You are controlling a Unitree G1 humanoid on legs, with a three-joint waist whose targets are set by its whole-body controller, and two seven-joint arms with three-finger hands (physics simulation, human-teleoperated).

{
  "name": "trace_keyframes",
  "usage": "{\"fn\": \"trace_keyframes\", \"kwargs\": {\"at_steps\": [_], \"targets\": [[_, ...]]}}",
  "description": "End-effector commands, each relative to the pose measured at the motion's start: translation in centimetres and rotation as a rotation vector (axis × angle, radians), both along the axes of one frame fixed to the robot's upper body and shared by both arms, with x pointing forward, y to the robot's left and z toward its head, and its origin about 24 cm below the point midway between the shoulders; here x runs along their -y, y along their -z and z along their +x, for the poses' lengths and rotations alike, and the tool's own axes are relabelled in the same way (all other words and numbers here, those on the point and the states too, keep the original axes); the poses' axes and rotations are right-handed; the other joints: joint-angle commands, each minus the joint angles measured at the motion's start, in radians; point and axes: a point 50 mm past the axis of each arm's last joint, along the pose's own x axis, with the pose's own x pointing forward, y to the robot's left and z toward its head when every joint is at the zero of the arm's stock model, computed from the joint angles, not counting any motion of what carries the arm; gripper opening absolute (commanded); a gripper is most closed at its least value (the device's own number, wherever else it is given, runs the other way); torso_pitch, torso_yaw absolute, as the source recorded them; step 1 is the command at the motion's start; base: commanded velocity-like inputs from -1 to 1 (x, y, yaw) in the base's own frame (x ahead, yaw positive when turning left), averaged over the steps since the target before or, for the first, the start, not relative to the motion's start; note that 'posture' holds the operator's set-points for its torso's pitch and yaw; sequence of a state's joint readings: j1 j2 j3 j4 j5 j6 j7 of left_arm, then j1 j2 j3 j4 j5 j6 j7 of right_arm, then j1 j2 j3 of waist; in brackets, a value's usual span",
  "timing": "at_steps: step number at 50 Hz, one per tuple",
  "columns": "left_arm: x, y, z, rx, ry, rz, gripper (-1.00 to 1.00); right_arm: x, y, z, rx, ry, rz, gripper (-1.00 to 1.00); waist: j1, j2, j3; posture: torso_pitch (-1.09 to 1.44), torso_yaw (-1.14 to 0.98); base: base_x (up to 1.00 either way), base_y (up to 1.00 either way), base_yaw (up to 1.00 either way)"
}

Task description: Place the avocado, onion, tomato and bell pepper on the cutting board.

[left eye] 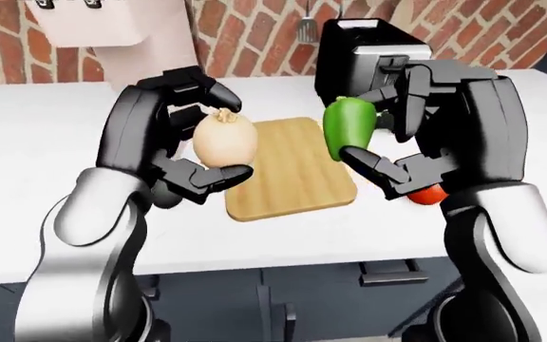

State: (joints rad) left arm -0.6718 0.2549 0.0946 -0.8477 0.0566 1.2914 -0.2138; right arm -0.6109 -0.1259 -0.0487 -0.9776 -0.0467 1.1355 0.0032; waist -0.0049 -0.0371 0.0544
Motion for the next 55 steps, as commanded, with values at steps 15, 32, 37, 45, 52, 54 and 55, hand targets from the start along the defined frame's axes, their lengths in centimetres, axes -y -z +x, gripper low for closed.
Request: {"fn": "trace_keyframes", "kwargs": {"at_steps": [15, 32, 37, 45, 52, 54, 55], "targets": [[-0.9, -1.6, -0.9, 0.093, -0.042, -0.002, -0.73, -0.9, -1.3, -0.3, 0.082, -0.035, -0.018, -1.00, 0.001, 0.035, -0.024, 0.00, 0.00, 0.00, 0.00, 0.00], [-1.3, -1.2, -1.2, 0.089, -0.043, -0.003, -0.74, -2.8, -1.3, 7.1, -0.055, 0.020, -0.141, -1.00, 0.002, 0.040, -0.028, 0.00, 0.00, 0.00, 0.00, 0.00], [-0.9, -1.2, -0.8, 0.090, -0.043, 0.001, -0.75, -3.8, -1.8, 9.9, -0.087, 0.070, -0.183, -1.00, -0.001, 0.045, -0.027, 0.00, 0.00, 0.00, 0.00, 0.00], [-1.2, -1.0, -1.0, 0.090, -0.041, 0.000, -0.76, -4.9, -1.0, 13.8, -0.147, 0.134, -0.254, -1.00, -0.002, 0.051, -0.032, 0.00, 0.00, 0.00, 0.00, 0.00], [-0.9, -0.9, -0.7, 0.089, -0.040, 0.000, -0.76, -4.6, 0.8, 16.0, -0.192, 0.197, -0.297, -1.00, 0.002, 0.049, -0.036, 0.00, 0.00, 0.00, 0.00, 0.00], [-0.9, -0.8, -0.8, 0.089, -0.041, 0.000, -0.76, -4.6, 1.3, 16.3, -0.197, 0.194, -0.294, -1.00, 0.002, 0.049, -0.037, 0.00, 0.00, 0.00, 0.00, 0.00], [-0.9, -0.8, -0.8, 0.088, -0.042, -0.001, -0.76, -4.5, 1.6, 16.6, -0.203, 0.198, -0.294, -1.00, 0.002, 0.049, -0.037, 0.00, 0.00, 0.00, 0.00, 0.00]]}}
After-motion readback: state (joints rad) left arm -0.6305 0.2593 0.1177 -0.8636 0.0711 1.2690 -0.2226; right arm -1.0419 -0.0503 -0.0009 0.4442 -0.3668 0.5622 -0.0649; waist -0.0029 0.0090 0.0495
